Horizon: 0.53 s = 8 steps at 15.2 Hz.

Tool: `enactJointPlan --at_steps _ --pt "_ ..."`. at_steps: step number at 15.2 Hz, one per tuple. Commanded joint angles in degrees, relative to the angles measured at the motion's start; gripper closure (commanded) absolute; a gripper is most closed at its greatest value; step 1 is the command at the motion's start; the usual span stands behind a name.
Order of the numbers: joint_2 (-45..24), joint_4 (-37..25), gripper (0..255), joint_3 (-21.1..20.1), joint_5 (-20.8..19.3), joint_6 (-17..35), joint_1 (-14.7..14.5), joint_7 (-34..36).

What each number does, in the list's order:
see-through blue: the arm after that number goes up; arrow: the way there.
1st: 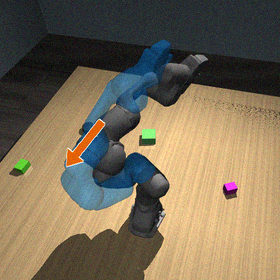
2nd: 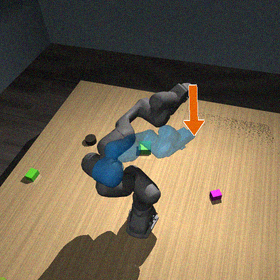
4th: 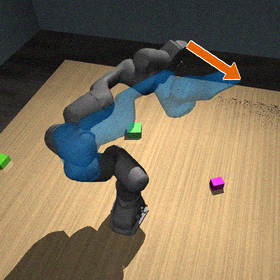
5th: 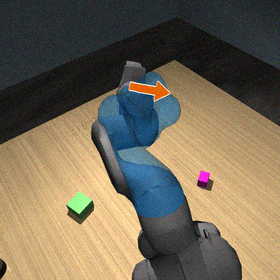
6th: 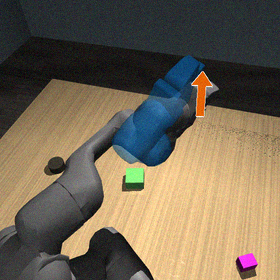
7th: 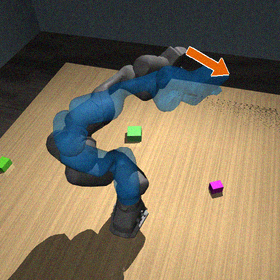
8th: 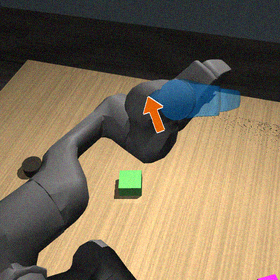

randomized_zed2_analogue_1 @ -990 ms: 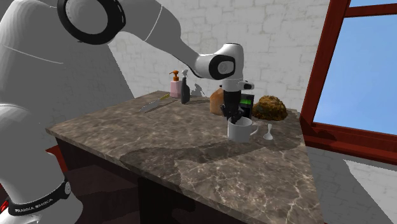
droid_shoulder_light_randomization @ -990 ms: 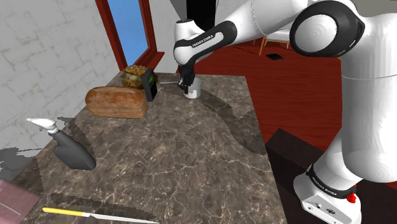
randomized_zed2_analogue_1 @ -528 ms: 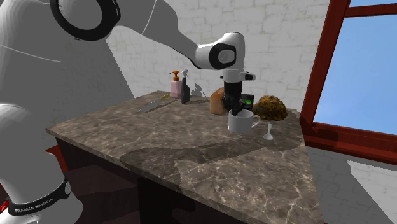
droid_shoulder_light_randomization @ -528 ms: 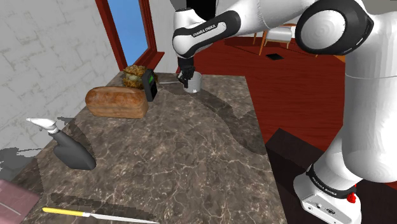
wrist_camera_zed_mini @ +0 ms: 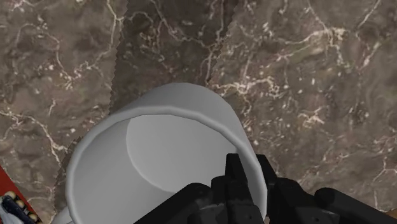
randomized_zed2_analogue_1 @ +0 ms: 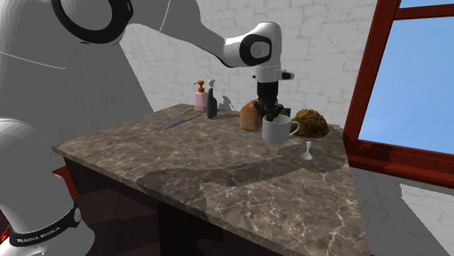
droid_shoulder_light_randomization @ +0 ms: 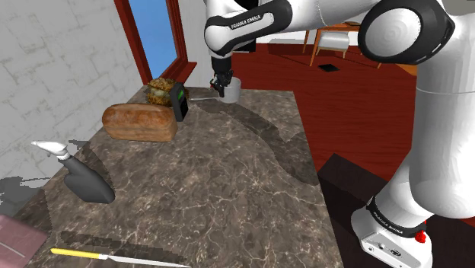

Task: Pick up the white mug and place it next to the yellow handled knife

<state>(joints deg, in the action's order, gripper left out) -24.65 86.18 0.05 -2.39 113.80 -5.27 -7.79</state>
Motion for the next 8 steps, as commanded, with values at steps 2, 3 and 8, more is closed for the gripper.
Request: enactJointPlan --at_steps 2,3,8 --pt "0.7 -1.4 255 0.0 0.0 -2.1 0.0 -0.1" --pt "0.8 -2.0 255 0.0 0.0 -2.8 0.0 -0.1" --pt "1.2 -5.2 255 0.0 0.1 -6.4 0.0 -0.3"
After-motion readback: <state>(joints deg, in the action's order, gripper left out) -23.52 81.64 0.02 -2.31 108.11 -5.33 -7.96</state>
